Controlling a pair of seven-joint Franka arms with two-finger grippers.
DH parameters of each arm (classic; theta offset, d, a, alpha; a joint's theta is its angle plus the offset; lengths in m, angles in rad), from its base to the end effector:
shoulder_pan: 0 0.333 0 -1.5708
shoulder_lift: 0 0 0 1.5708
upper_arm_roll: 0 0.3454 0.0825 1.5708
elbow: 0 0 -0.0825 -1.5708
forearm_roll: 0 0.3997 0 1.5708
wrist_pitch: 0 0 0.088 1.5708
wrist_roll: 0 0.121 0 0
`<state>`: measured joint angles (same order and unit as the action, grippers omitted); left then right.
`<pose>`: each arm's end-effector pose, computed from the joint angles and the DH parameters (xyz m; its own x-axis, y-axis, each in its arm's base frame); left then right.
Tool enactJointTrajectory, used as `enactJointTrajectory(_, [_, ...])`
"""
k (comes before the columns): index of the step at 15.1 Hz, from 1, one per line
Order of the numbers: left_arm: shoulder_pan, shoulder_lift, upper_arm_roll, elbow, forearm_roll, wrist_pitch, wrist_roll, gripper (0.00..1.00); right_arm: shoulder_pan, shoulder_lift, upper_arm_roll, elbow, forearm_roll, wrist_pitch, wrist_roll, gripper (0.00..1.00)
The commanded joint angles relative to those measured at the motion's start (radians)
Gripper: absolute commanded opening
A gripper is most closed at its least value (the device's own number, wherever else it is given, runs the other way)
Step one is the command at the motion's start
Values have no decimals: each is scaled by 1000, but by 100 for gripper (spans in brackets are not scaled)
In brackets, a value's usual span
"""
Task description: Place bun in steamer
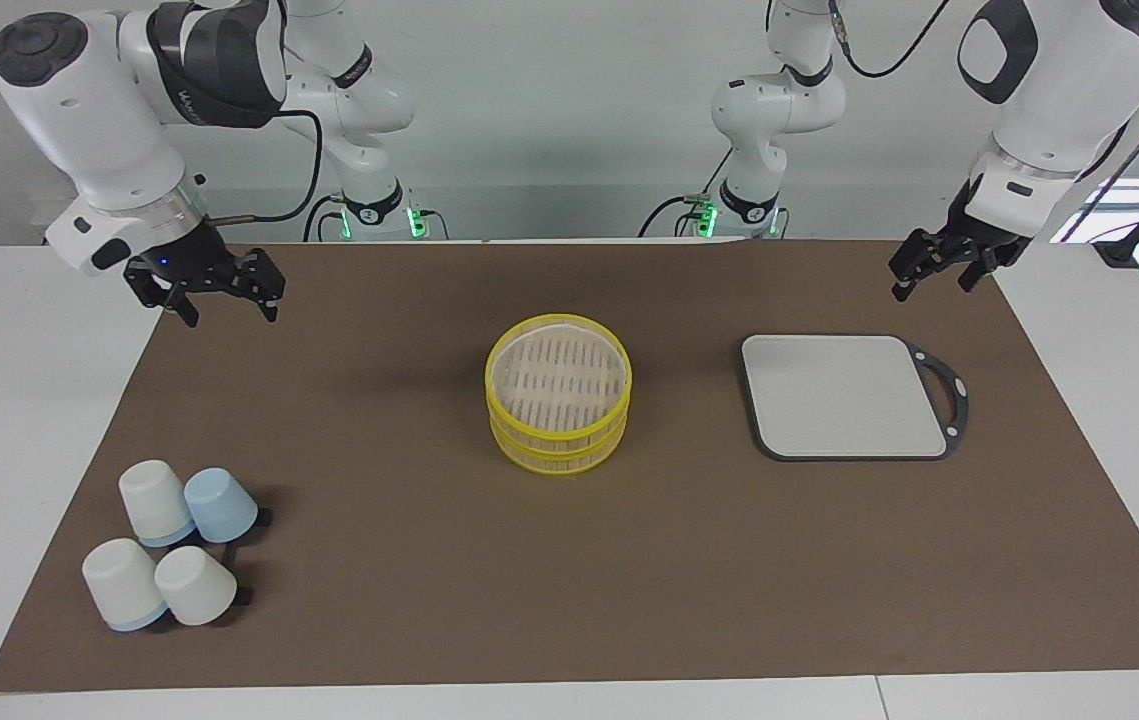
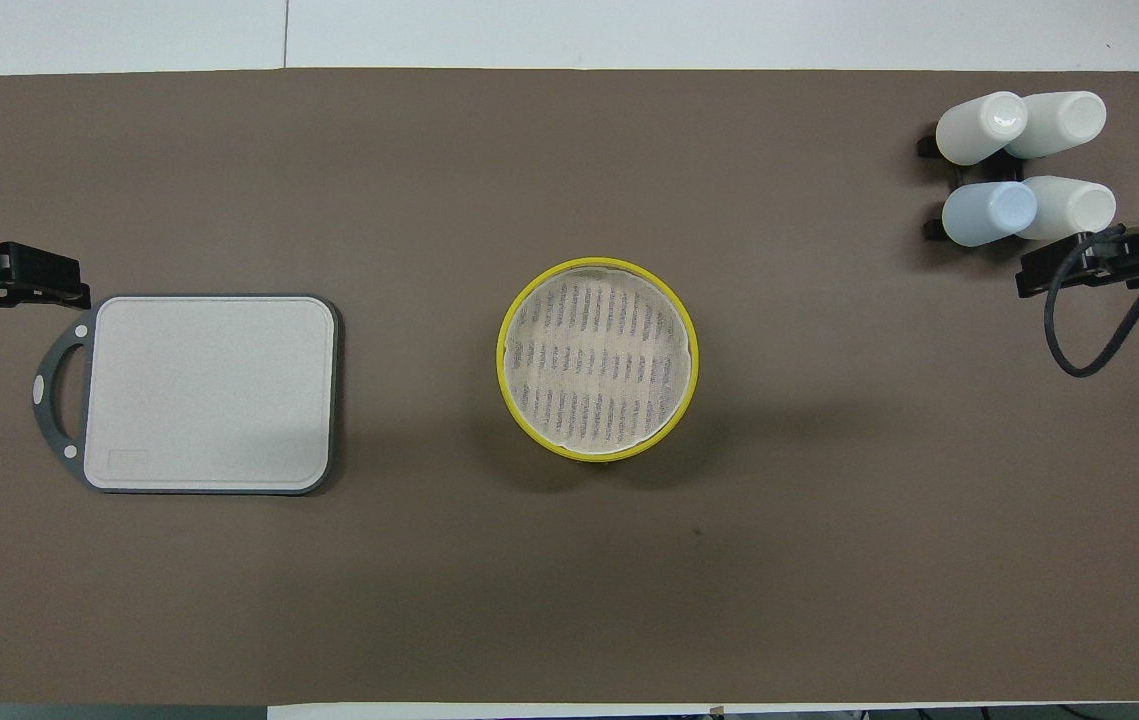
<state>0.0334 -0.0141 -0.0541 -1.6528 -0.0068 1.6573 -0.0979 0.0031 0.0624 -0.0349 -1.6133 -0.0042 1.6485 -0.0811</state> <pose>0.5721 -0.0128 0.6154 0.9968 0.0777 0.0179 0.0776 -0.9970 0.0078 0.5944 -0.0188 0.5895 0.9984 0.0496 -0.0276 0.0498 -0.9988 0.0041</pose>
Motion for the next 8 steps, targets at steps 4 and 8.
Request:
enactJointTrajectory(4, [5, 3, -1, 7, 24, 13, 14, 100, -29, -27, 13, -36, 21, -7, -14, 100])
enactJointTrajectory(8, [5, 3, -3, 5, 24, 13, 14, 100, -29, -27, 13, -36, 21, -13, -11, 100])
